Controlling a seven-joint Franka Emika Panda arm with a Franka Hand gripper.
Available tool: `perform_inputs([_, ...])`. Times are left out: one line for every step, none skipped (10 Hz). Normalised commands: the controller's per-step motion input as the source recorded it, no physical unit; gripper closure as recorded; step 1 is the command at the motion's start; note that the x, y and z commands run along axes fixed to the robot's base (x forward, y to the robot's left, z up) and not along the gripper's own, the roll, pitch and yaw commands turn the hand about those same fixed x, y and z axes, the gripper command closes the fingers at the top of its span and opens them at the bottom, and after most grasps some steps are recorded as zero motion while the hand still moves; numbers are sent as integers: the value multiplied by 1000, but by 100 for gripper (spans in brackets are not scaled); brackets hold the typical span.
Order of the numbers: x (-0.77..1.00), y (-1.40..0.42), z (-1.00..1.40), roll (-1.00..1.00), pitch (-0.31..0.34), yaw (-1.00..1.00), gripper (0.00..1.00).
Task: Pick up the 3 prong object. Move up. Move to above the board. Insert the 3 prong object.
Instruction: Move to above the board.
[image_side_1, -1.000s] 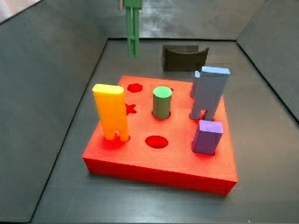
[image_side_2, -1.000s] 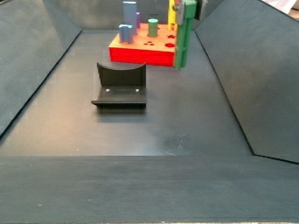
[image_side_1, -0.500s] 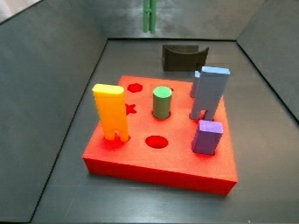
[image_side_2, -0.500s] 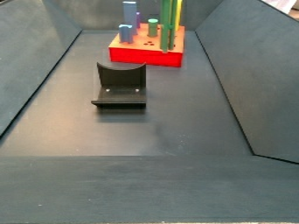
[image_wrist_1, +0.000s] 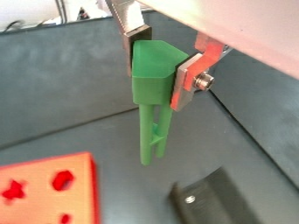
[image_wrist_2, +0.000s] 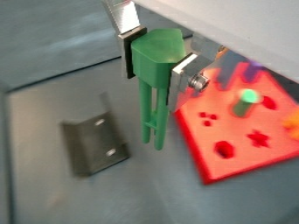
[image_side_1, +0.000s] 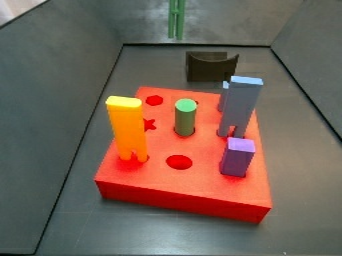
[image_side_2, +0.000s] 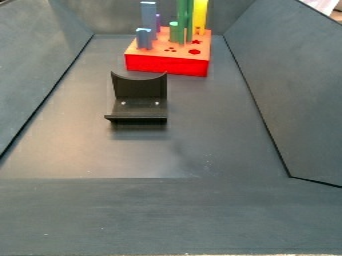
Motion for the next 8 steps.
perform_inputs([-114,-1000,335,-44,35,-1000,100])
perform_inputs([-110,-1000,339,-60,60,-1000,100])
perform_inputs([-106,-1000,351,-77,85,-902,100])
perform_inputs([-100,-1000,354,-81,102,-634,100])
perform_inputs([-93,-1000,360,-77,109,-405,100])
perform_inputs([-91,-1000,371,-58,100,-237,100])
perform_inputs([-81,-1000,379,-30,84,-92,100])
perform_inputs([-47,-757,286,-15,79,-49,100])
